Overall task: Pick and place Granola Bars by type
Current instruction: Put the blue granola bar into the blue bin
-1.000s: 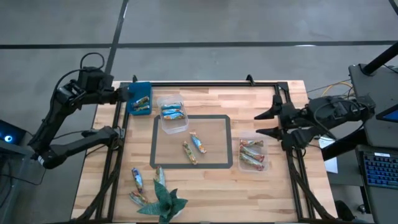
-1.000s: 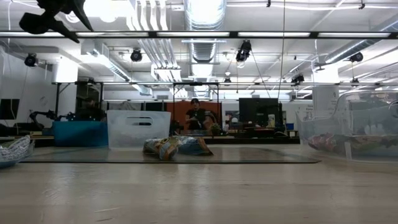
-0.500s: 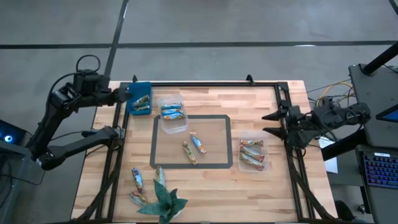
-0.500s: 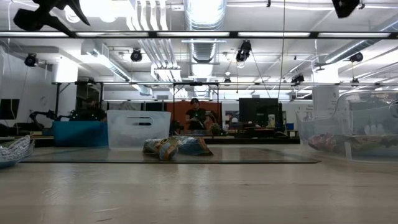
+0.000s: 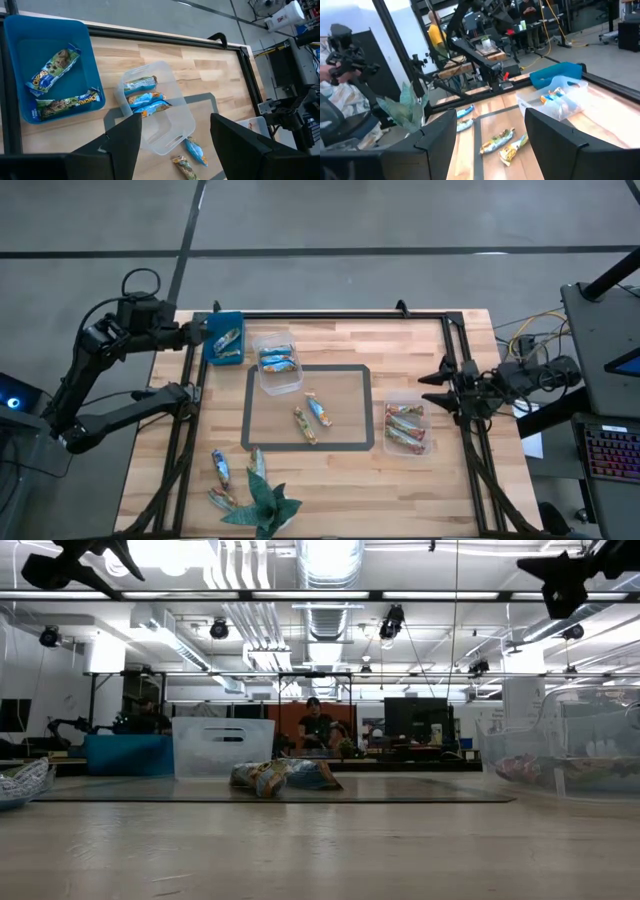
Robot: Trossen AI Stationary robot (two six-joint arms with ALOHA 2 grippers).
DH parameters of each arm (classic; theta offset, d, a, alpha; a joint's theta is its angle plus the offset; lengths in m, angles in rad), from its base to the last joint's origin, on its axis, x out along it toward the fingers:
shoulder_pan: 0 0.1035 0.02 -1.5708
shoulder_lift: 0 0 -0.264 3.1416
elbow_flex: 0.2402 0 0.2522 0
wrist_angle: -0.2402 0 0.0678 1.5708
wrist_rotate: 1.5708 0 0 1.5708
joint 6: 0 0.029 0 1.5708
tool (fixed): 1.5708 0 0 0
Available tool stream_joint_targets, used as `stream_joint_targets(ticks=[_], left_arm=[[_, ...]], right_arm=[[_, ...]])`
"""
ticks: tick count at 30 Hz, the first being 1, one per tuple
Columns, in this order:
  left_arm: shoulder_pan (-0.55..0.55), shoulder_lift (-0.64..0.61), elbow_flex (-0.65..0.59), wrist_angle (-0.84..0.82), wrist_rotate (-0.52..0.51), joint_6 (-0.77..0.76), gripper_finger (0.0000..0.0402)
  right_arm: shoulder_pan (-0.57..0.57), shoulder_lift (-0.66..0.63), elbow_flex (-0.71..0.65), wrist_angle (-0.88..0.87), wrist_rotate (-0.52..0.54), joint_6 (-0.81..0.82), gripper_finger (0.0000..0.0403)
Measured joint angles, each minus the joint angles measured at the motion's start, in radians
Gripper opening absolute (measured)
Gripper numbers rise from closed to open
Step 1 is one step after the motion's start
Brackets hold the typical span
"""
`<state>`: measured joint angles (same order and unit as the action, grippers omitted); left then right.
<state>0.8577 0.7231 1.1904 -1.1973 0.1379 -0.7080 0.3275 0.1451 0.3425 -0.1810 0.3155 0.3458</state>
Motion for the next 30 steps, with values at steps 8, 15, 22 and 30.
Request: stream_joint_targets(ticks=[8, 15, 22, 30], left_arm=[[0.000, 0.000, -0.001, 0.001, 0.002, 0.002, 0.0217], [-0.001, 0.000, -0.001, 0.001, 0.024, 0.006, 0.0217], [-0.059, 0.000, 0.001, 0.010, 0.068, 0.033, 0.0217], [-0.242, 0.014, 0.000, 0.059, 0.070, 0.018, 0.0217]], right_arm=[[0.000, -0.072, -0.141, 0.137, -0.002, 0.008, 0.0224], [0.000, -0.135, -0.238, 0.217, 0.063, 0.019, 0.0224], [0.000, -0.145, -0.320, 0.357, 0.088, 0.006, 0.0224], [0.000, -0.145, -0.333, 0.357, 0.152, -0.003, 0.0224]])
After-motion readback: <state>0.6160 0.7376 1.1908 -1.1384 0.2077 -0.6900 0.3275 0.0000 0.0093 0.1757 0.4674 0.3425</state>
